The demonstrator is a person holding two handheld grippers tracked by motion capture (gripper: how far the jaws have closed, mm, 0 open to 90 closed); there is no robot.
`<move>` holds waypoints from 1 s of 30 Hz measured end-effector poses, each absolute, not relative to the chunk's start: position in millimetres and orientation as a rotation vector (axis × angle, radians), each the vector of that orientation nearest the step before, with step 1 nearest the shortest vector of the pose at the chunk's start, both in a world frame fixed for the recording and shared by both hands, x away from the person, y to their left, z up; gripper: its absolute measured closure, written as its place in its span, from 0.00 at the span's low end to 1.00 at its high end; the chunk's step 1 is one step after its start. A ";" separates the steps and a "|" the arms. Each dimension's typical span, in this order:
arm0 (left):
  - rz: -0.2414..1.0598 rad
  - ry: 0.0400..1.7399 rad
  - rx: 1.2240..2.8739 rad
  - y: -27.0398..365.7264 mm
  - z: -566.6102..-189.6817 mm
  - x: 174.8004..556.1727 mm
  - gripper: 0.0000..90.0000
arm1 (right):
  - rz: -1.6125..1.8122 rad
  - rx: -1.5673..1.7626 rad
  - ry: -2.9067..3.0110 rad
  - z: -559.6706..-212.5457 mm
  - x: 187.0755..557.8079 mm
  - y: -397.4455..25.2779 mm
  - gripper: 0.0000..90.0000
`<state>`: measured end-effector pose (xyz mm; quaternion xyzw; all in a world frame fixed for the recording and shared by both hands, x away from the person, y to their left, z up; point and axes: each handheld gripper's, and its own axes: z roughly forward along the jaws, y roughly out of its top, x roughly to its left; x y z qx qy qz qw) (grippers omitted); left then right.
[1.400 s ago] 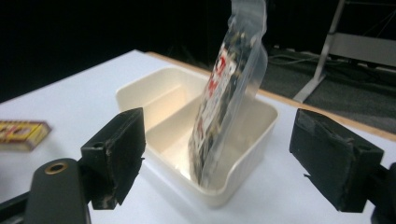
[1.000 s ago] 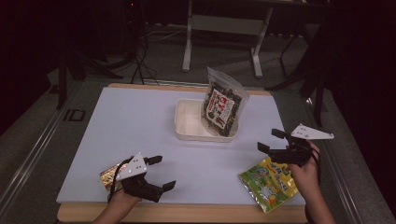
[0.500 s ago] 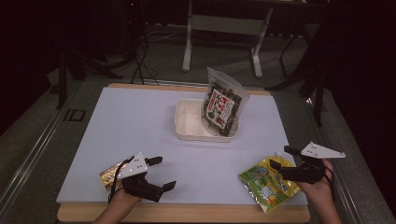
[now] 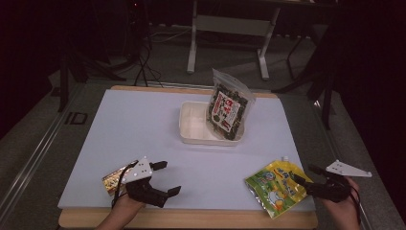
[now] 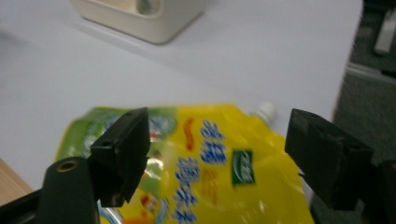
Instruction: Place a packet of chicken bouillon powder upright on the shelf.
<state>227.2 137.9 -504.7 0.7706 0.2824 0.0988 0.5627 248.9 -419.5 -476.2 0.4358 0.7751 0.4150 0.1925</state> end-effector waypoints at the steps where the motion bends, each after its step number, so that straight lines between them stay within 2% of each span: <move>1: 0.230 0.664 1.815 137.7 -504.8 227.4 0.04 | 1.158 1.234 2.167 -477.9 247.8 -423.3 0.25; 11: 0.229 0.666 1.822 136.8 -505.5 228.0 0.04 | 1.102 1.328 2.137 -495.6 243.7 -448.1 0.26; 30: 0.214 0.672 1.831 136.3 -507.1 229.4 0.04 | 1.066 1.482 2.207 -531.1 251.6 -469.4 0.25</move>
